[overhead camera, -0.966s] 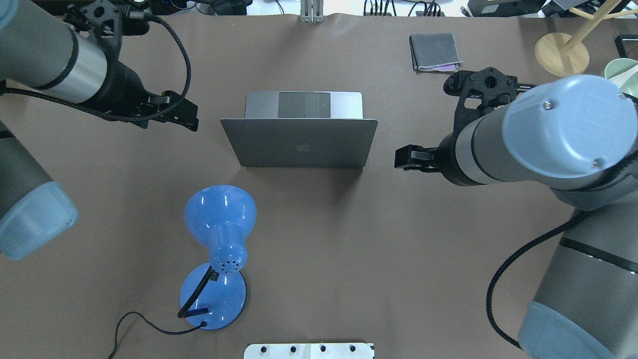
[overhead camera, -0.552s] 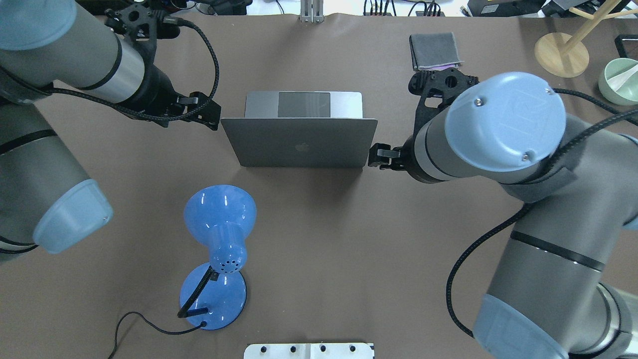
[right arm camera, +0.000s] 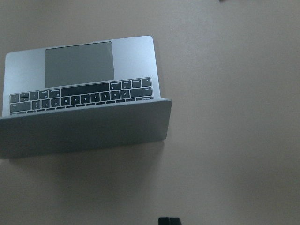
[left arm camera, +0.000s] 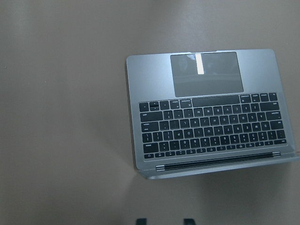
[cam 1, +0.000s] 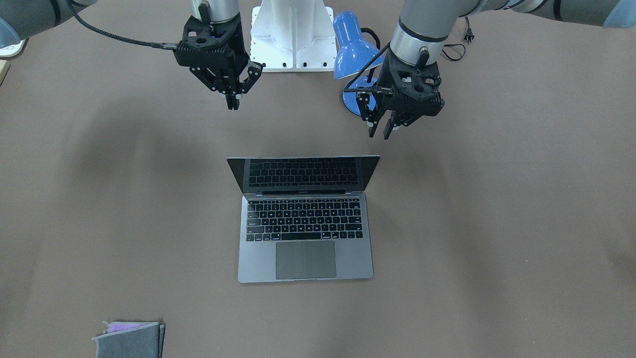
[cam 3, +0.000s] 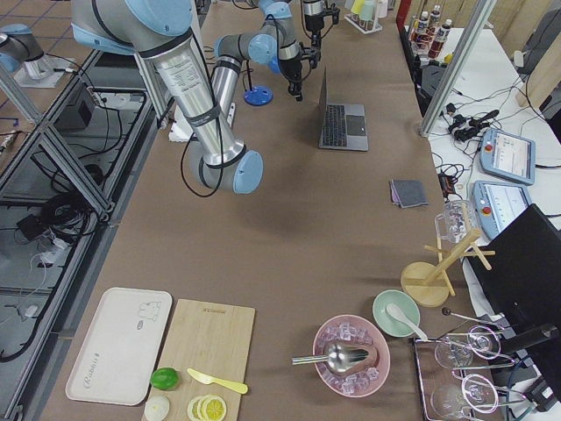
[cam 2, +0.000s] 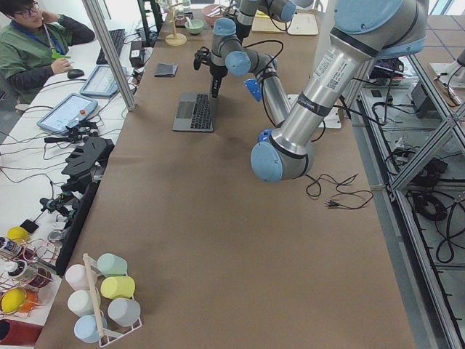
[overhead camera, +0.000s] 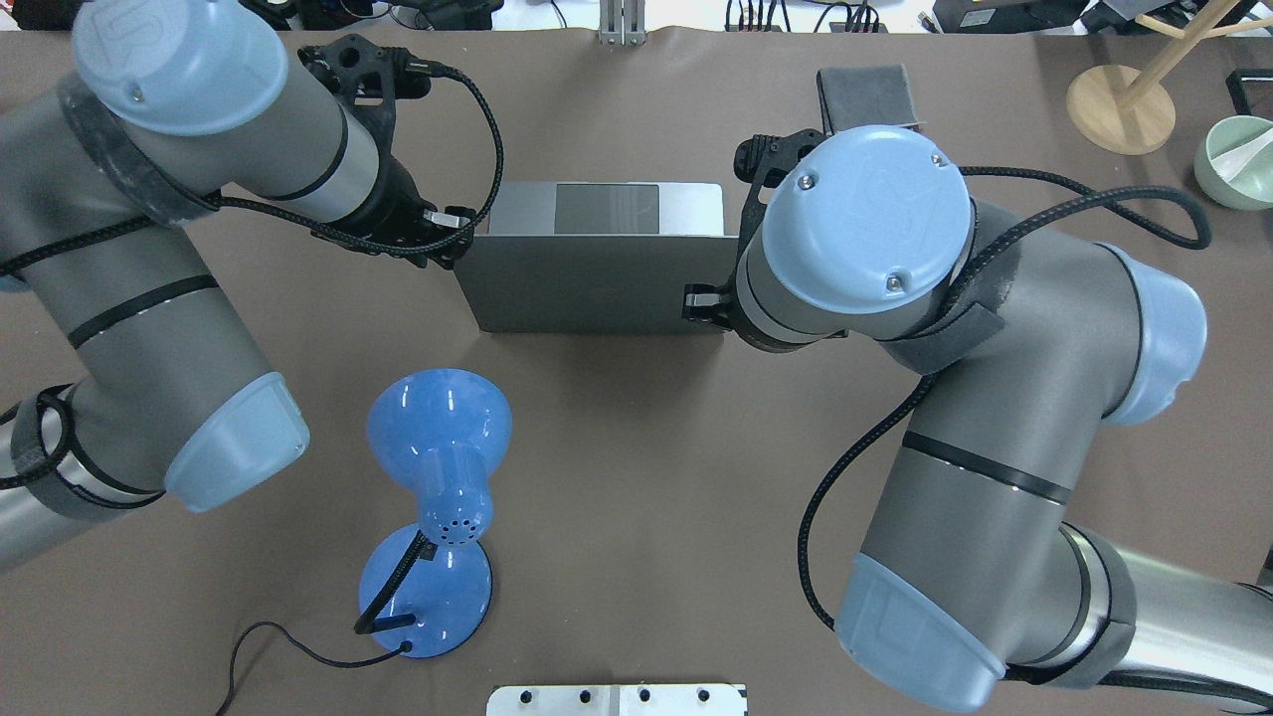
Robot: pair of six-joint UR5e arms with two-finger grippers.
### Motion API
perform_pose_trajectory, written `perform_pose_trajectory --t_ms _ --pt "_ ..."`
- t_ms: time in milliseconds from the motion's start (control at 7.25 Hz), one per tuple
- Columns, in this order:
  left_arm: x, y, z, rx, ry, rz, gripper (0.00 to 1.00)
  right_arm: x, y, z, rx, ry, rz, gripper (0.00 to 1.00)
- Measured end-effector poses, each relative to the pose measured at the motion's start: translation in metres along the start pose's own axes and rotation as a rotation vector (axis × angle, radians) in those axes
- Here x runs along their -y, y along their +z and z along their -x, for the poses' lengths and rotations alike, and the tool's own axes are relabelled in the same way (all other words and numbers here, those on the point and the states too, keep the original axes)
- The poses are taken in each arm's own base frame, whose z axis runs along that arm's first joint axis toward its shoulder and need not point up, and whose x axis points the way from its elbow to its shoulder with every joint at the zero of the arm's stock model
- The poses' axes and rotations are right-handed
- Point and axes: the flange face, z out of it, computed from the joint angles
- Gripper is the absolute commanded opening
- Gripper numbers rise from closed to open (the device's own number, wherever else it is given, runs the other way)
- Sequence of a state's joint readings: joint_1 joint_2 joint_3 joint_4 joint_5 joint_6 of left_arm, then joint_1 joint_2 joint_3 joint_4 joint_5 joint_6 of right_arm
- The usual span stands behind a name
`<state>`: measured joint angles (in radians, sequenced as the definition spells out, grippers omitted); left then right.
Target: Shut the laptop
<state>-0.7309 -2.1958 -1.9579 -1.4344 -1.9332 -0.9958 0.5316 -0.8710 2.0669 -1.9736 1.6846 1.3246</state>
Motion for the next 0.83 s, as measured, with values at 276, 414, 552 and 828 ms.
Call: perform_pose_trajectory --t_ms 276,414,552,828 --pt "-0.007 0.009 -0.007 0.010 0.003 -0.002 0.00 0.006 0.019 0.015 0.021 0.006 -0.004 0.00" --pt "-0.007 0.011 -0.008 0.010 0.001 -0.001 0.00 0.011 0.031 0.021 0.026 0.010 -0.009 0.00" --pt "-0.006 0.012 -0.011 0.010 -0.005 0.000 0.00 0.017 0.038 0.023 0.025 0.013 -0.014 0.00" --pt "-0.004 0.015 -0.021 0.007 -0.015 0.004 0.00 0.035 0.043 0.025 0.015 0.021 -0.028 0.00"
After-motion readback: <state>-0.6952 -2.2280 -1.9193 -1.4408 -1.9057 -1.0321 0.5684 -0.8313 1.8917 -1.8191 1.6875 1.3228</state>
